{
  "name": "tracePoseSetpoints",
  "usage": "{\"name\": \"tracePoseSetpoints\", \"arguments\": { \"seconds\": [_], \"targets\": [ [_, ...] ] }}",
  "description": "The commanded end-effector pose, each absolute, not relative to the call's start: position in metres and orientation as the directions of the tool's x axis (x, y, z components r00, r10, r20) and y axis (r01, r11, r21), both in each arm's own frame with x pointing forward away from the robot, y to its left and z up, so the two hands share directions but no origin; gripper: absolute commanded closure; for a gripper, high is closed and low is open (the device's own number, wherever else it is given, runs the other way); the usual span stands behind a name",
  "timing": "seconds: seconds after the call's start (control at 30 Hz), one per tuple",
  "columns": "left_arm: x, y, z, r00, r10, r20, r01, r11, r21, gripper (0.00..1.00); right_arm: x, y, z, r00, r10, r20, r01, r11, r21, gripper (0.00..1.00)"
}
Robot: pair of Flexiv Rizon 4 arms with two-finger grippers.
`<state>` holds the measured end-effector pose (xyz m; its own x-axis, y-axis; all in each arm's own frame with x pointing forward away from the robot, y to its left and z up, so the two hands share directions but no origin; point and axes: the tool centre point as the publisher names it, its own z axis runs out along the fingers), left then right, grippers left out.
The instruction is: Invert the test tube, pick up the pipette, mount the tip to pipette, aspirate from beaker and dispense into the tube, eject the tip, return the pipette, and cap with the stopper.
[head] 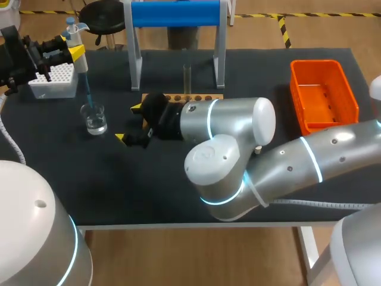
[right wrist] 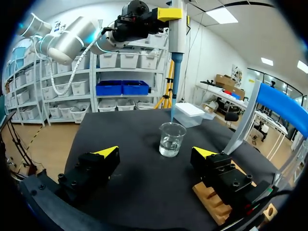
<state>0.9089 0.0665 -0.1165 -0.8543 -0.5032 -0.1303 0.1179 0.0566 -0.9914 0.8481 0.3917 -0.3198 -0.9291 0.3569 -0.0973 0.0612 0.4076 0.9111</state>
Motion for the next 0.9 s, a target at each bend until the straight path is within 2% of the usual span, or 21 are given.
{"name": "tracePoseSetpoints", "arguments": {
  "seconds": [0.03, 0.9],
  "targets": [
    [0.909, 0.066, -0.117, -0.854, -0.503, -0.132, 0.12, 0.056, -0.991, 1.0, 0.847, 0.394, -0.322, -0.927, 0.363, -0.099, 0.06, 0.405, 0.912, 0.0],
    [0.922, 0.074, -0.136, -0.85, -0.5, -0.168, 0.149, 0.078, -0.986, 1.0, 0.847, 0.394, -0.322, -0.927, 0.363, -0.099, 0.06, 0.405, 0.912, 0.0]
  ]
}}
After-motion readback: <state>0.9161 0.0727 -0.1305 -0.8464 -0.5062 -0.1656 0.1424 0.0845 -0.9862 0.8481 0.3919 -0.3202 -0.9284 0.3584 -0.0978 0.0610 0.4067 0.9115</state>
